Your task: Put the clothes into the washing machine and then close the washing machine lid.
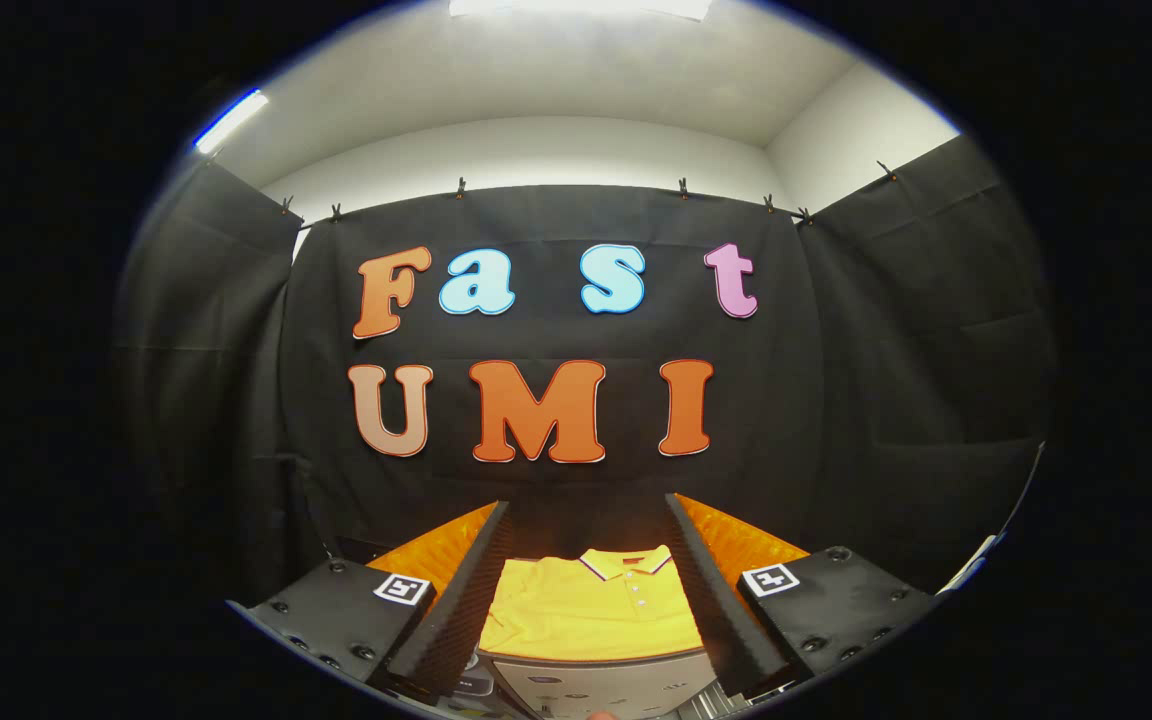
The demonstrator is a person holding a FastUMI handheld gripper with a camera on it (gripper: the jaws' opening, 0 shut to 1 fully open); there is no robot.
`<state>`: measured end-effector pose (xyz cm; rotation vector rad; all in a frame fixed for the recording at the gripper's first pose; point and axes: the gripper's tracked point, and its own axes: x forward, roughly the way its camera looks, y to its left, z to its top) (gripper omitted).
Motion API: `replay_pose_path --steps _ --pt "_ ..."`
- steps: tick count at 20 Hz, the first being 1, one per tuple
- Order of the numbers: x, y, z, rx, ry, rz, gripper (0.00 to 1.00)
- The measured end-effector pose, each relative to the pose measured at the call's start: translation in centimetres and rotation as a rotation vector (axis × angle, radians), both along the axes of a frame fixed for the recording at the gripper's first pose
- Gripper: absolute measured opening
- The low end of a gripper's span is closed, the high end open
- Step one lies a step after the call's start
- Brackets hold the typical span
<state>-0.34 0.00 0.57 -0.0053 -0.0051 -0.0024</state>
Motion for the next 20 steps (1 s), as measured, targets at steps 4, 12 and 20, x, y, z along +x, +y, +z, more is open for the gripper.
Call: replay_pose_path --steps 4,12,20 --pt "0.1 0.2 -0.2 -0.011 0.002 0.006 0.97" --pt "0.2 1.3 -0.1 -0.031 0.013 0.011 0.97" --pt "1.6 1.3 -1.6 -0.033 0.051 -0.007 0.98"
